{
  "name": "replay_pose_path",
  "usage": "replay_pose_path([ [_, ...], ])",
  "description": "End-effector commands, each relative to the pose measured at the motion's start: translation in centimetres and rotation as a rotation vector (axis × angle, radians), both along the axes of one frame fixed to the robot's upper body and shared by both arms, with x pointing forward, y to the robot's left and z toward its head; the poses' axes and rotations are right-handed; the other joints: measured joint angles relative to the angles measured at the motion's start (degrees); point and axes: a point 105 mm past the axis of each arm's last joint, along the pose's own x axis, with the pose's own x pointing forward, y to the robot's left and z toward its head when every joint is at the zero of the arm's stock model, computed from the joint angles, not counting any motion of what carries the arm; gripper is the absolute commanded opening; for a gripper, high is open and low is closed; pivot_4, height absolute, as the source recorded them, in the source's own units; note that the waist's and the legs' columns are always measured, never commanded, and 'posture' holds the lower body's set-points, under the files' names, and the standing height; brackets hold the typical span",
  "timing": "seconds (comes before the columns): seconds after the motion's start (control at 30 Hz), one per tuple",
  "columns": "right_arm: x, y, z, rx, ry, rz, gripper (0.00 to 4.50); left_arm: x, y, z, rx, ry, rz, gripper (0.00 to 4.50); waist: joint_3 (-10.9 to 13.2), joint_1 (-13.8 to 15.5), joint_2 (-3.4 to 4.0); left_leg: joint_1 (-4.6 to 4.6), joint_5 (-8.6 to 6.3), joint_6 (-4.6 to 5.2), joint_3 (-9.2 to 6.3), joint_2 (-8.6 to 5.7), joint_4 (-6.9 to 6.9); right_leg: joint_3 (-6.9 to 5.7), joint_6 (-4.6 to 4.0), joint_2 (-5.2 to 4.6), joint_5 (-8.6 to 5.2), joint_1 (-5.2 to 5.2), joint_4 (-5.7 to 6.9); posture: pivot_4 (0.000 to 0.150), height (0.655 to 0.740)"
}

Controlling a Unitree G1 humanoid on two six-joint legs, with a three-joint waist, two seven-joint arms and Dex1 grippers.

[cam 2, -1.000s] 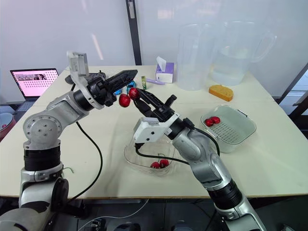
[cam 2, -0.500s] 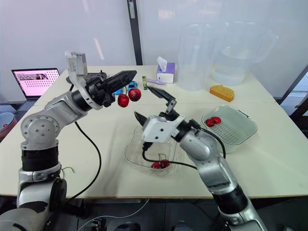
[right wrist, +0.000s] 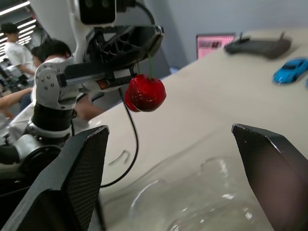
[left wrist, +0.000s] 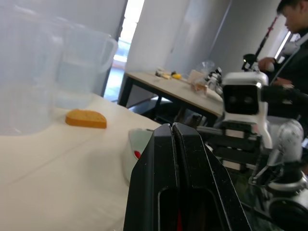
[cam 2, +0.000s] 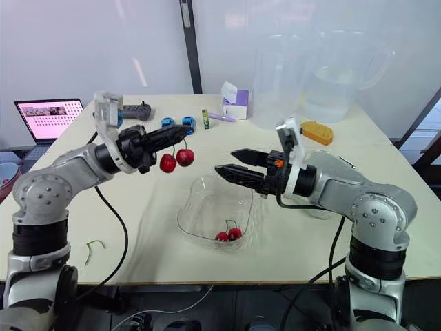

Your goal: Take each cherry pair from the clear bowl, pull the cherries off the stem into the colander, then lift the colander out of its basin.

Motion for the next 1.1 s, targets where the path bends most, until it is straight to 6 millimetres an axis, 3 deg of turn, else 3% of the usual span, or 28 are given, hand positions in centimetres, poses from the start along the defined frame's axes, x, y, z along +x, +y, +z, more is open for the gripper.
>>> replay_pose_path([
  [0.03, -0.4, 1.6, 0.0, -0.025, 0.028, 0.057, 4.37, -0.8, 0.1, 1.4, -0.020, -0.064, 0.006, 0.00, 0.0, 0.0, 0.00, 0.00, 0.00, 0.00, 0.00, 0.00, 0.01, 0.00, 0.00, 0.00, 0.00, 0.01, 0.00, 0.150, 0.7400],
  [0.3, 0.2, 4.0, 2.1, 0.046, 0.007, 0.094, 4.37, -1.5, -1.0, 2.2, -0.018, -0.110, -0.018, 0.00, 0.0, 0.0, 0.00, -0.01, 0.00, 0.00, 0.00, 0.00, 0.02, -0.01, 0.00, 0.00, 0.00, -0.01, 0.01, 0.150, 0.7400],
  [0.57, 0.1, 5.8, 2.4, 0.071, 0.020, 0.115, 4.37, -1.5, -1.2, 2.1, -0.023, -0.110, -0.014, 0.00, 0.0, -0.1, 0.00, -0.01, 0.00, 0.00, -0.01, 0.00, 0.02, -0.01, 0.00, 0.00, 0.00, -0.02, 0.02, 0.150, 0.7400],
  [0.67, 0.3, 5.9, 2.4, 0.092, 0.031, 0.099, 3.44, -1.6, -1.5, 2.1, -0.023, -0.107, -0.021, 0.00, 0.0, -0.1, 0.00, -0.01, 0.00, 0.00, -0.01, 0.00, 0.02, -0.01, 0.00, 0.00, 0.00, -0.03, 0.02, 0.150, 0.7400],
  [0.73, 0.4, 5.9, 2.4, 0.088, 0.033, 0.091, 2.54, -1.7, -1.6, 2.0, -0.024, -0.105, -0.025, 0.00, 0.0, -0.1, 0.00, -0.01, 0.00, 0.00, -0.01, 0.00, 0.02, -0.01, 0.00, 0.00, 0.00, -0.02, 0.02, 0.150, 0.7400],
  [1.07, 0.6, 5.9, 2.7, 0.105, 0.047, 0.080, 2.54, -1.7, -1.7, 1.9, -0.019, -0.104, -0.028, 0.00, 0.0, -0.1, 0.00, -0.01, 0.00, 0.00, -0.01, 0.00, 0.01, -0.01, 0.00, 0.00, 0.00, -0.03, 0.02, 0.150, 0.7400],
  [1.1, 0.6, 5.9, 2.7, 0.106, 0.049, 0.078, 2.31, -1.7, -1.8, 1.9, -0.019, -0.105, -0.029, 0.00, 0.0, -0.1, 0.00, -0.01, 0.00, 0.00, -0.01, 0.00, 0.01, -0.01, 0.00, 0.00, 0.00, -0.03, 0.02, 0.150, 0.7400],
])
